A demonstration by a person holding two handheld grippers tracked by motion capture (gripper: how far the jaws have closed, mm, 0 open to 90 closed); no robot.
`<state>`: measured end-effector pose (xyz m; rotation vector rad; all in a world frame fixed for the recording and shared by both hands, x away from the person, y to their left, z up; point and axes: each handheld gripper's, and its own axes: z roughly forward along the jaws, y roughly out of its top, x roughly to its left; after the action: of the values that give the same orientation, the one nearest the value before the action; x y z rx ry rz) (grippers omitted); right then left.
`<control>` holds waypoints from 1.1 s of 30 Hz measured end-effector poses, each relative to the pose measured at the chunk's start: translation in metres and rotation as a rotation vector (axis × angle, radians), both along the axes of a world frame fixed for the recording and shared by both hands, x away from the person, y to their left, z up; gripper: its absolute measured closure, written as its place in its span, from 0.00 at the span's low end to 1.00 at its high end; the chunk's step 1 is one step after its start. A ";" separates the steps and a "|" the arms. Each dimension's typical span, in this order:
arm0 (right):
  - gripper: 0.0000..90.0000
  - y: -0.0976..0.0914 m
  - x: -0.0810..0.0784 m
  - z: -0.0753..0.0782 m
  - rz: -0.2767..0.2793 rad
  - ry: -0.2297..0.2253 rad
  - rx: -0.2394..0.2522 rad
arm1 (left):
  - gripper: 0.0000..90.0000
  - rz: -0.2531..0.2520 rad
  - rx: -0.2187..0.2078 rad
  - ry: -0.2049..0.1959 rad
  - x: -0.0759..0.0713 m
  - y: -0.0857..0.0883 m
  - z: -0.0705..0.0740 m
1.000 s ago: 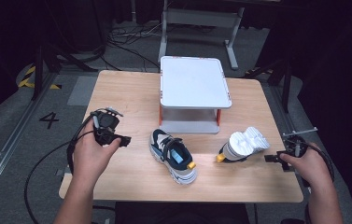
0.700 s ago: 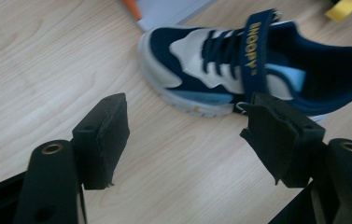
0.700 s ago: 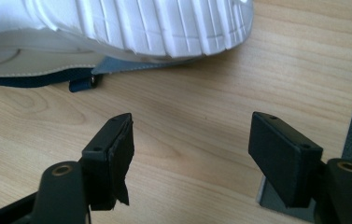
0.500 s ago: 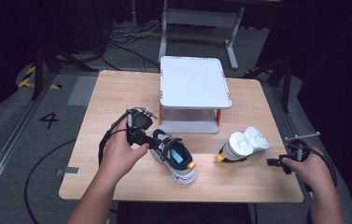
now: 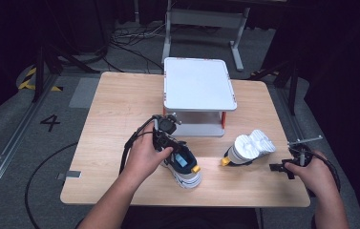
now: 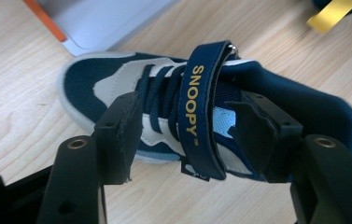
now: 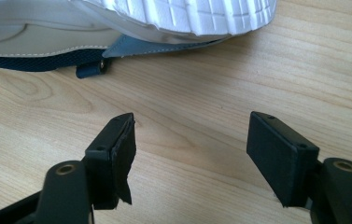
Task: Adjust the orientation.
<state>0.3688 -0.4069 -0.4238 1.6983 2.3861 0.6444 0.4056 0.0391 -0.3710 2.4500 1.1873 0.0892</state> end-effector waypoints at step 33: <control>0.39 0.006 0.001 -0.001 0.018 0.002 -0.005 | 0.82 -0.132 0.000 -0.106 -0.005 -0.013 0.007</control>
<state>0.3701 -0.4006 -0.4245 1.6780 2.4047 0.6387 0.4001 0.0262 -0.3645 2.4831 0.9778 0.1781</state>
